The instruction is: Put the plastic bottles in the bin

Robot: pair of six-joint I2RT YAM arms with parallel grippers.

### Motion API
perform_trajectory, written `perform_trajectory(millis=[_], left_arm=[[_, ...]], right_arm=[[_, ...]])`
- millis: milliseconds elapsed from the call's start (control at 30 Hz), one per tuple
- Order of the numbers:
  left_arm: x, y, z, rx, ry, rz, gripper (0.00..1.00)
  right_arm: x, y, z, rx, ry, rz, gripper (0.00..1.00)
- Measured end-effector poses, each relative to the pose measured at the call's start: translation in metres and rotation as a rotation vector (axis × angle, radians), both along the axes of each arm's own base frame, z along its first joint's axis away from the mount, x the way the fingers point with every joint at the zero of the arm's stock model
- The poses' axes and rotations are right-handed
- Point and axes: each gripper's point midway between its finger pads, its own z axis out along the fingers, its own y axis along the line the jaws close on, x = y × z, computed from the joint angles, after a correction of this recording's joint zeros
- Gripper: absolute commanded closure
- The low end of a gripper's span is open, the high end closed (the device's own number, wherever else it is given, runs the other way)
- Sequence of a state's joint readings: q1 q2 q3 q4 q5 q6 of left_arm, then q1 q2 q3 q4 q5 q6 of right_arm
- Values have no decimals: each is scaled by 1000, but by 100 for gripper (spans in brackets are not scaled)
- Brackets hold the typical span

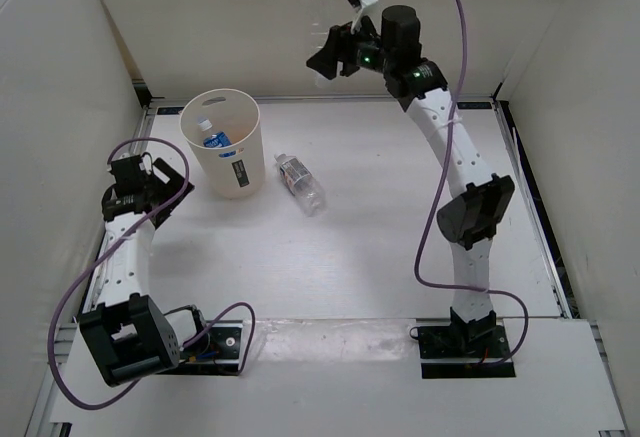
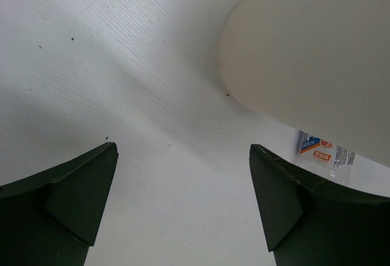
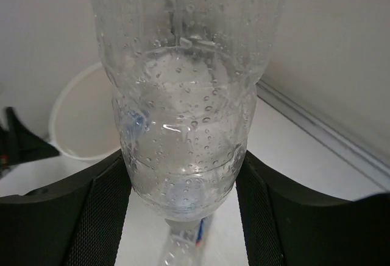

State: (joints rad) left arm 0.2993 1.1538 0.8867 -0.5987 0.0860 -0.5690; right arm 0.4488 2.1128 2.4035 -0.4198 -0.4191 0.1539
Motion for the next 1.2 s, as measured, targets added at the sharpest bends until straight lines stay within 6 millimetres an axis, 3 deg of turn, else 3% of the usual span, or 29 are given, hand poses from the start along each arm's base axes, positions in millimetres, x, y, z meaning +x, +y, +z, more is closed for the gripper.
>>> perform_trajectory(millis=[167, 433, 667, 867, 1133, 1200], left_arm=[[-1, 0, 1, 1, -2, -1, 0], [-10, -1, 2, 13, 14, -6, 0], [-24, 0, -4, 35, 75, -9, 0], [-25, -4, 9, 90, 101, -51, 0], [-34, -3, 7, 132, 146, -86, 0], [-36, -2, 6, 144, 157, -90, 0]], right_arm=[[-36, 51, 43, 133, -161, 236, 100], [-94, 106, 58, 194, -316, 518, 100], [-106, 150, 26, 179, -367, 648, 100], [-102, 168, -12, 142, -354, 685, 100], [-96, 185, -26, 131, -386, 680, 100], [-94, 191, -28, 135, -392, 672, 93]])
